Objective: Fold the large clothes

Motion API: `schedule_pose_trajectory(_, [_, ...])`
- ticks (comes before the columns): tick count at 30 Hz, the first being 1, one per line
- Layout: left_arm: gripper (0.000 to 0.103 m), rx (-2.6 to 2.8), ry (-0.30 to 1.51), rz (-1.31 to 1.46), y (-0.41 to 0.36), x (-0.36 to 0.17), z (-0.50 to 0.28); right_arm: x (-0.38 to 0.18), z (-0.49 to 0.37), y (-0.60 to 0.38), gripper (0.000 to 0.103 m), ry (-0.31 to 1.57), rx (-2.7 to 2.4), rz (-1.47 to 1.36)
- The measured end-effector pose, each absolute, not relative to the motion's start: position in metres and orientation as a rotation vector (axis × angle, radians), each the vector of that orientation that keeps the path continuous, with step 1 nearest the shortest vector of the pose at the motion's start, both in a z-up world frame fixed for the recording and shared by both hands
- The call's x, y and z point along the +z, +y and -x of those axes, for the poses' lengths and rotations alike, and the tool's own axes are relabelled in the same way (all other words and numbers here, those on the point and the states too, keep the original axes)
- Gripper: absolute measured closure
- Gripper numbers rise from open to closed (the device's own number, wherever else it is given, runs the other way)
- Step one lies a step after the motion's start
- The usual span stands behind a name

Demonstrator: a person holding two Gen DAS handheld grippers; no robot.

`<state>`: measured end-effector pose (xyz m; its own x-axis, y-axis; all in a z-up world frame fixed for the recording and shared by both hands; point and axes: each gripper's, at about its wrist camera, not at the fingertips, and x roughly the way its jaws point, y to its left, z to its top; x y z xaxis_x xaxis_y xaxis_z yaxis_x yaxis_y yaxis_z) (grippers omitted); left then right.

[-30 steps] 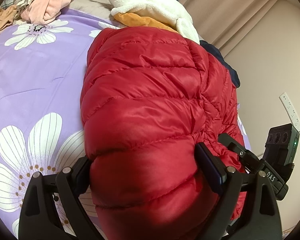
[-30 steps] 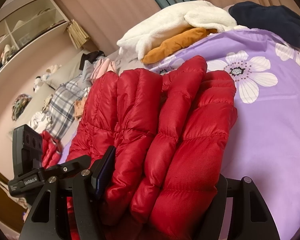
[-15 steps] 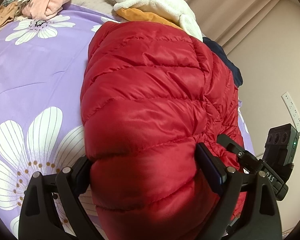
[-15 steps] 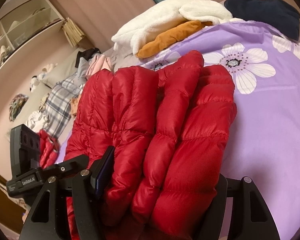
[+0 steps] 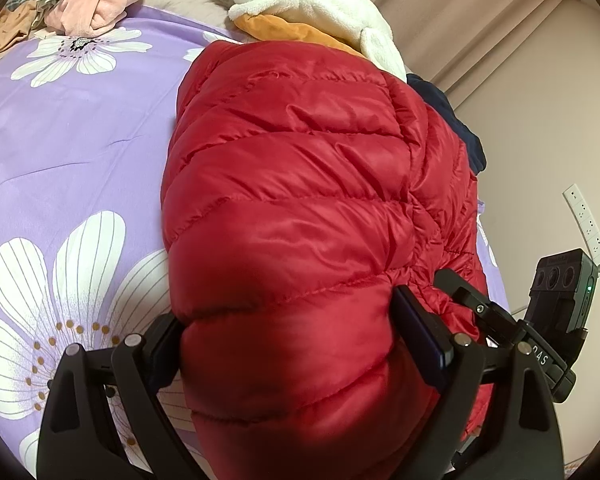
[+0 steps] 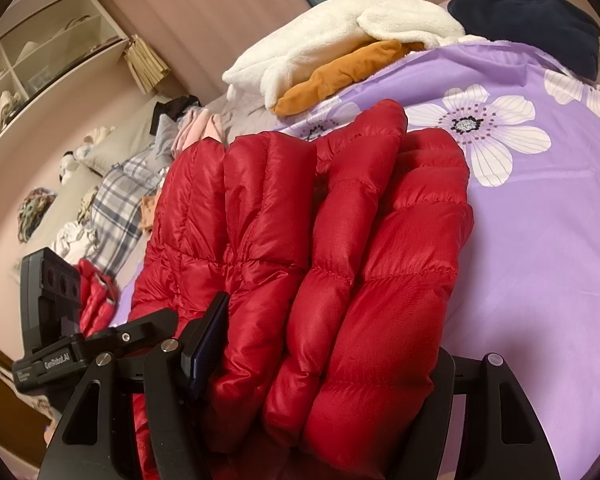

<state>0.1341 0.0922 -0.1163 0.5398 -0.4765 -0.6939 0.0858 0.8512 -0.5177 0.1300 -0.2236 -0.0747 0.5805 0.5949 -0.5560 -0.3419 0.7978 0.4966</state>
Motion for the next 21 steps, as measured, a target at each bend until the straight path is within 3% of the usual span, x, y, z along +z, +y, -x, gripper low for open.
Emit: schedule_pose_trajectory(21, [0.009,-0.342,0.953,0.457,0.0933,-0.1188,-0.1352,-0.0749,-0.129,-0.2222,0.034,0.78,0.557,-0.36])
